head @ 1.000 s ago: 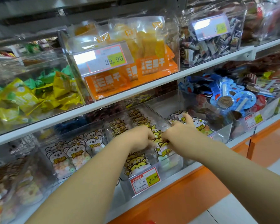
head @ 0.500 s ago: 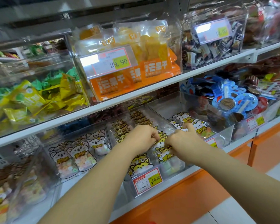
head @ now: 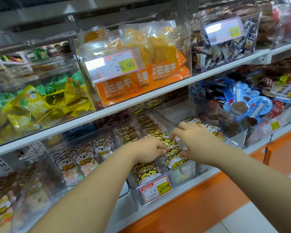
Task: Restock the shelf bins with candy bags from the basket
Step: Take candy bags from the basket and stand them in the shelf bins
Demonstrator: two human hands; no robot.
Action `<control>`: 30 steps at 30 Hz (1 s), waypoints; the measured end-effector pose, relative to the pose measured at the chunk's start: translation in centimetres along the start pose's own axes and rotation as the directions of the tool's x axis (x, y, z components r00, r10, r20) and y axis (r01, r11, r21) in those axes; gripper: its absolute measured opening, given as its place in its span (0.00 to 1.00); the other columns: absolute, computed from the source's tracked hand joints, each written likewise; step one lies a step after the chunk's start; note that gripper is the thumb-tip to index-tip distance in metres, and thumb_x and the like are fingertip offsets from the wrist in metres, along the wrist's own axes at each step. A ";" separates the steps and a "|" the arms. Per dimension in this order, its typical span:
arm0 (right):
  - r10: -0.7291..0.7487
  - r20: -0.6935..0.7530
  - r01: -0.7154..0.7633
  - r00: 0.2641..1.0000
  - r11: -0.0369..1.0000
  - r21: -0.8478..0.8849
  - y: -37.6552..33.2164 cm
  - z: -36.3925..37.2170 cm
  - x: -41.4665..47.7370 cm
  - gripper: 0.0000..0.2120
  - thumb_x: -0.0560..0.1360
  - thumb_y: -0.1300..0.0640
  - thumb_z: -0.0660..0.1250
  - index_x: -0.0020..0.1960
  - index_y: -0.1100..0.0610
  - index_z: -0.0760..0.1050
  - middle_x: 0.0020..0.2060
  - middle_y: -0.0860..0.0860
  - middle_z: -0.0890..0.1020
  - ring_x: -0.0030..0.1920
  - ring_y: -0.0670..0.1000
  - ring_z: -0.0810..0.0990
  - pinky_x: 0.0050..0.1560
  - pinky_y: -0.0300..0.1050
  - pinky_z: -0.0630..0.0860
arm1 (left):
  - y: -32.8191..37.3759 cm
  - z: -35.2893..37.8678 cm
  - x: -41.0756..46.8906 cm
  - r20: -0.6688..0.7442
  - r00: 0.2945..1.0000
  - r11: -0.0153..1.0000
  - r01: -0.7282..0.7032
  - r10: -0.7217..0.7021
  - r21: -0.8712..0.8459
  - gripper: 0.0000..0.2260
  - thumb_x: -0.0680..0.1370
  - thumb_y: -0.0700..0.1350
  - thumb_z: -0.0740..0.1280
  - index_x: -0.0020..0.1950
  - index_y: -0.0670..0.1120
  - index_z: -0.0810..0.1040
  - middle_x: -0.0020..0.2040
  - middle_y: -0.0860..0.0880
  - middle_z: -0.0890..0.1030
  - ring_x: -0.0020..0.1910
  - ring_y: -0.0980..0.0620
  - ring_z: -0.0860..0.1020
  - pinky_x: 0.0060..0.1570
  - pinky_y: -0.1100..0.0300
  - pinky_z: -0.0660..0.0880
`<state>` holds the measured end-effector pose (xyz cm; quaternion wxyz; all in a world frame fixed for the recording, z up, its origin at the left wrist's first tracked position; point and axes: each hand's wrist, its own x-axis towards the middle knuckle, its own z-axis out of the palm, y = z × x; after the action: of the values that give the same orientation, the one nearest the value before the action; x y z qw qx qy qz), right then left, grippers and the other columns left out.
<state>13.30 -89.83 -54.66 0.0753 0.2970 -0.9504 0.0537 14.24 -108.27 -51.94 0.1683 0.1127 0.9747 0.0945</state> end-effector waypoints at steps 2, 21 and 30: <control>-0.015 0.009 0.015 1.000 0.999 -0.043 0.0 0.5 -0.1 0.20 0.76 0.49 0.69 0.66 0.44 0.69 0.62 0.45 0.73 0.65 0.51 0.69 0.70 0.51 0.61 | -0.3 0.0 0.0 -0.109 0.994 0.999 -0.010 0.007 -0.032 0.15 0.85 0.49 0.59 0.69 0.52 0.78 0.65 0.52 0.80 0.61 0.50 0.78 0.61 0.58 0.73; 0.042 0.117 -0.010 0.992 0.964 -0.266 -1.3 1.7 1.5 0.08 0.78 0.62 0.64 0.55 0.53 0.74 0.36 0.47 0.73 0.53 0.54 0.80 0.77 0.66 0.41 | -1.2 0.4 1.8 -0.065 0.995 0.967 0.058 -0.076 -0.250 0.05 0.80 0.47 0.69 0.49 0.47 0.76 0.41 0.52 0.79 0.37 0.54 0.75 0.37 0.62 0.71; 0.084 0.139 -0.035 0.987 0.944 -0.328 -3.1 1.4 3.7 0.15 0.75 0.65 0.62 0.35 0.55 0.60 0.31 0.48 0.72 0.39 0.54 0.75 0.77 0.65 0.40 | -2.5 1.7 0.9 -0.305 0.945 0.966 0.037 -0.118 -0.257 0.07 0.80 0.45 0.69 0.44 0.54 0.75 0.41 0.51 0.83 0.37 0.54 0.77 0.39 0.59 0.74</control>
<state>11.95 -94.64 -55.25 0.0494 0.2549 -0.9577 -0.1238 13.56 -110.22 -54.38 0.0254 0.0353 0.9732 0.2256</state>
